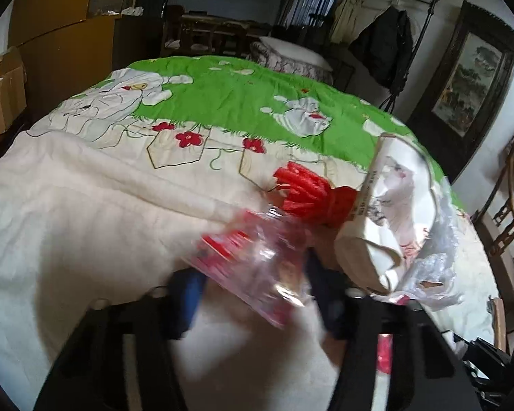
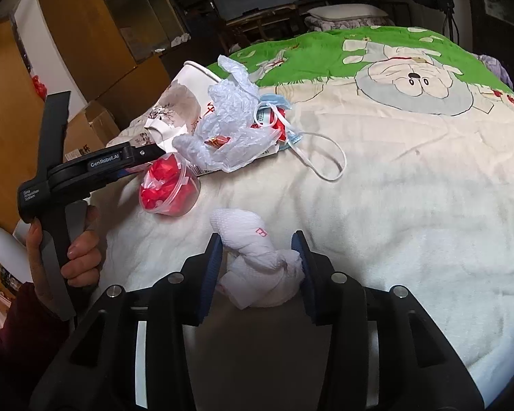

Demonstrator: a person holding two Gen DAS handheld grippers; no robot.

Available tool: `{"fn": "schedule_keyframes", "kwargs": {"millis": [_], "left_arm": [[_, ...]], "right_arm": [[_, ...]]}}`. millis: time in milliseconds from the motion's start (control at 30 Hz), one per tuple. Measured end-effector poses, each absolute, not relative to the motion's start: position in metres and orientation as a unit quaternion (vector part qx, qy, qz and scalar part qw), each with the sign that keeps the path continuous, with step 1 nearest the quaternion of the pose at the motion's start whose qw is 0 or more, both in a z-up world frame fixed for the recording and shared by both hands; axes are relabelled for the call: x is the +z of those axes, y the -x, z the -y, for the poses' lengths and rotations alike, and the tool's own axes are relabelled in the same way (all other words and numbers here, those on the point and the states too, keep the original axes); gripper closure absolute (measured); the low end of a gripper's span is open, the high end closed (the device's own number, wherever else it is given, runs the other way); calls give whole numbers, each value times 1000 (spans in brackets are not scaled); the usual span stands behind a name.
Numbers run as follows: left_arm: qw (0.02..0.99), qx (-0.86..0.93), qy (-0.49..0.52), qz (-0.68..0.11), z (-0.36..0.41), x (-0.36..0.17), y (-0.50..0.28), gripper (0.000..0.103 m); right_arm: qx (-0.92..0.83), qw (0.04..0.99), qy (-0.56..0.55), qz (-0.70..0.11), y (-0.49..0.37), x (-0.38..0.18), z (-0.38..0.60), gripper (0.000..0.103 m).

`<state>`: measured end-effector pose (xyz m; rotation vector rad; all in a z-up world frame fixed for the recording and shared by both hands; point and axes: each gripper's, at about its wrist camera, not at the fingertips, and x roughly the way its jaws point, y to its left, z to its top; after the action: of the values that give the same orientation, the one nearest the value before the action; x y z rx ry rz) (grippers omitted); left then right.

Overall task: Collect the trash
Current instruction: 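Grasp the white tissue with the right tool while the left tool grasps the clear plastic bag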

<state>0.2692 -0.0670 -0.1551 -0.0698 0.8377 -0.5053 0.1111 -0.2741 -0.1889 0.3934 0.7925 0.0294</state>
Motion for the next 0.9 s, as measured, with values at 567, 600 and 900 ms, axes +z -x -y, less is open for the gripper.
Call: {"fn": "schedule_keyframes", "kwargs": {"millis": [567, 600, 900], "left_arm": [[884, -227, 42, -406, 30, -152, -205, 13], [883, -232, 46, -405, 29, -151, -202, 11], [876, -227, 76, -418, 42, -148, -248, 14]], "right_arm": [[16, 904, -193, -381, -109, -186, 275, 50], [16, 904, -194, -381, -110, -186, 275, 49], [17, 903, -197, -381, -110, -187, 275, 49]]}}
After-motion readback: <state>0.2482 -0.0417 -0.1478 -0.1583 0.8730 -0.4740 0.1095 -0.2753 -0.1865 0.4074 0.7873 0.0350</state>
